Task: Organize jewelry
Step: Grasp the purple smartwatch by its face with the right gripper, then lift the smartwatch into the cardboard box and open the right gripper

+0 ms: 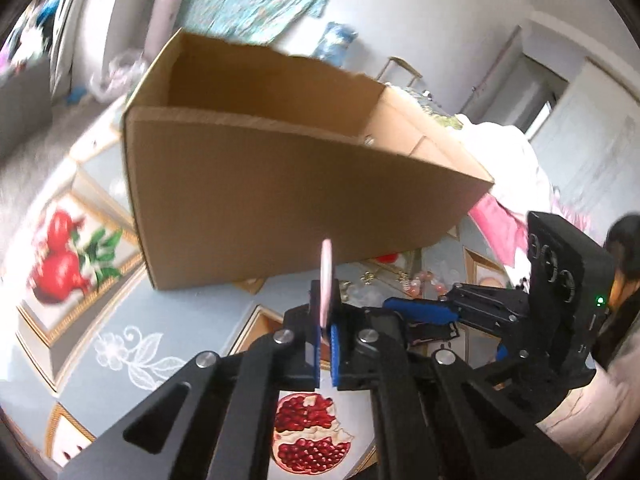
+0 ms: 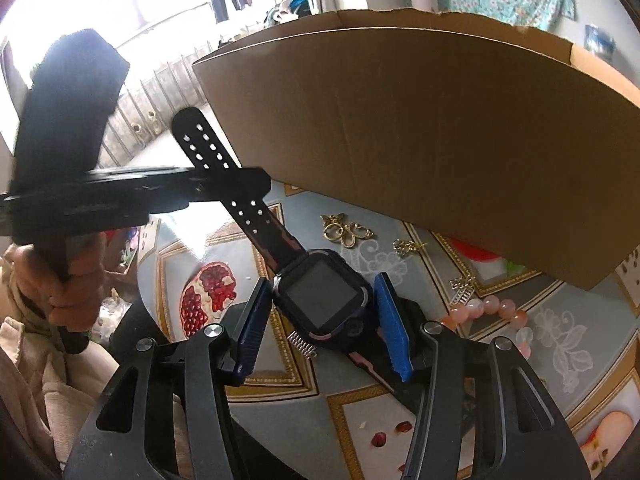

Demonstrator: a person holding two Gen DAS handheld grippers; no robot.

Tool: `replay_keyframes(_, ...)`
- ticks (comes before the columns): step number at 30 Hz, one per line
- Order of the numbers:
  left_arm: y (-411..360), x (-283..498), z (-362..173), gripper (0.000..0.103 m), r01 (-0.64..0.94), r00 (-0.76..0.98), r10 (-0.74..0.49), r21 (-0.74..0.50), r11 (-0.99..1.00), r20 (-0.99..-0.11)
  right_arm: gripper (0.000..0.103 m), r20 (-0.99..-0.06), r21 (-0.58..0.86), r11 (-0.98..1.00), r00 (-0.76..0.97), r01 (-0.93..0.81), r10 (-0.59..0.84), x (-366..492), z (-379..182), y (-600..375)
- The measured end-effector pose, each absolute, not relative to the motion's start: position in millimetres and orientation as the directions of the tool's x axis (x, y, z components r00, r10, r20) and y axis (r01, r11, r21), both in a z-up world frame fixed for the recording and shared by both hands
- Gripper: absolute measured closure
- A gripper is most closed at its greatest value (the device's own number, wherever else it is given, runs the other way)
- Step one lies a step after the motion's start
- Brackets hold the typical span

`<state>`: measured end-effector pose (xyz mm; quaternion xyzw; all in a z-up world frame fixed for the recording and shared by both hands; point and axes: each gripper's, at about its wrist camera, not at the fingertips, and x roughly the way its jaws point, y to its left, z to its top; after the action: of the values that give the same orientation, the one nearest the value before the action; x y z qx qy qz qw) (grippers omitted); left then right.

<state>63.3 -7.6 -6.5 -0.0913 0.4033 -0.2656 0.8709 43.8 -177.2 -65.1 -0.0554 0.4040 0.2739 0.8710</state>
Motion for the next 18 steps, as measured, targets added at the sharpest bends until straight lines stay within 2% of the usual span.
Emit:
replay_keyframes(4,-12.2,63.2,-3.1,0.100,0.391,0.550,-0.519,-0.347,0.852,-0.654,0.053,-0.740,0.044,0.839,0.546,-0.543,0.392,34.0,-65.1,-170.7)
replay_keyframes(9,-3.4,64.7,-4.9,0.100,0.381,0.552,-0.530,-0.371,0.847,-0.644,0.055,-0.737,-0.047,0.840,0.587,-0.540,0.336,29.7,-66.9,-165.6)
replay_keyframes(14,-6.2,48.7,17.7,0.100,0.435,0.588,-0.538,-0.324,0.840,-0.604,0.063,-0.713,-0.038,0.861,0.617,-0.508,0.333,26.5,-61.9,-171.8)
replay_keyframes(18,-19.6,34.9,36.9,0.100,0.485,0.618,-0.535,-0.257,0.836,-0.576,0.063,-0.671,-0.032,0.874,0.658,-0.484,0.340,15.2,-51.6,-177.2)
